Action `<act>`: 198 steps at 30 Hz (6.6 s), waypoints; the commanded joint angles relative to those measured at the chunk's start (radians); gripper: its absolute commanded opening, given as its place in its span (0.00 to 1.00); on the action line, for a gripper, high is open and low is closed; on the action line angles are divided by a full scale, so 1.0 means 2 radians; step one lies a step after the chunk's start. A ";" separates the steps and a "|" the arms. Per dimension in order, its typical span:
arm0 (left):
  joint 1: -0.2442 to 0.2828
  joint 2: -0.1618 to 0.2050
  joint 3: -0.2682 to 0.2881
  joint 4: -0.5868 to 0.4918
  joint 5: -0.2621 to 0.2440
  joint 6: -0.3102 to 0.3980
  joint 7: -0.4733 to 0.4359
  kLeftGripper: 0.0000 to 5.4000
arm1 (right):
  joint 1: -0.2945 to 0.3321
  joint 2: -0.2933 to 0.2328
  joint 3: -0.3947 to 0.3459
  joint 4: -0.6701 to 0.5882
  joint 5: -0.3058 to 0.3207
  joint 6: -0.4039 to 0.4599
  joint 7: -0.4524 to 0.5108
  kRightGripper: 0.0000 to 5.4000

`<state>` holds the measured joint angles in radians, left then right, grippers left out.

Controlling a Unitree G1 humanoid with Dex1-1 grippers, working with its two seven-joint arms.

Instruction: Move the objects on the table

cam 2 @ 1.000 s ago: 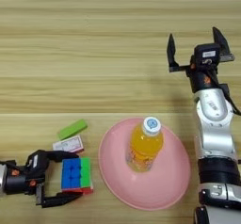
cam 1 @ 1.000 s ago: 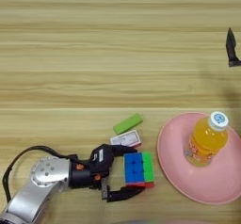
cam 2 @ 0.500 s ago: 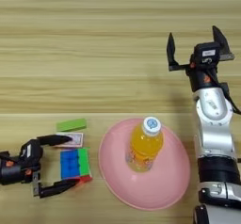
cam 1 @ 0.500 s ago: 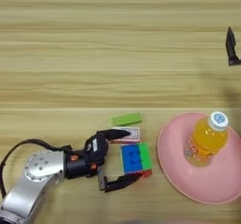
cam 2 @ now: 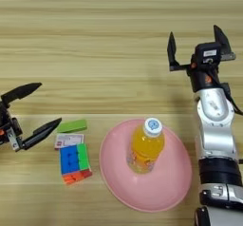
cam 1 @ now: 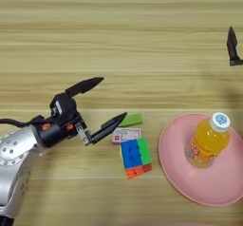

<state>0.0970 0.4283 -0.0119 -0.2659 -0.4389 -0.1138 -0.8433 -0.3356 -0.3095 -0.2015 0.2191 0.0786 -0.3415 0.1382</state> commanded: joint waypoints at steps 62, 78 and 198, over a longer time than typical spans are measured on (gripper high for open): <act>-0.124 -0.114 0.071 0.192 0.262 -0.027 0.432 1.00 | 0.123 -0.178 0.079 -0.135 0.265 0.223 0.601 1.00; -0.120 -0.115 0.061 0.191 0.268 -0.033 0.430 1.00 | 0.142 -0.192 0.110 -0.135 0.210 0.207 0.639 0.95; -0.188 -0.106 -0.168 0.148 0.110 -0.023 -0.020 1.00 | -0.011 -0.132 0.161 -0.300 0.210 0.362 0.454 0.65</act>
<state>-0.2609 0.2170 -0.3402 0.0185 -0.2358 -0.1628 -0.8770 -0.3486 -0.5780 0.1221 -0.3557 0.4791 0.3825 1.0526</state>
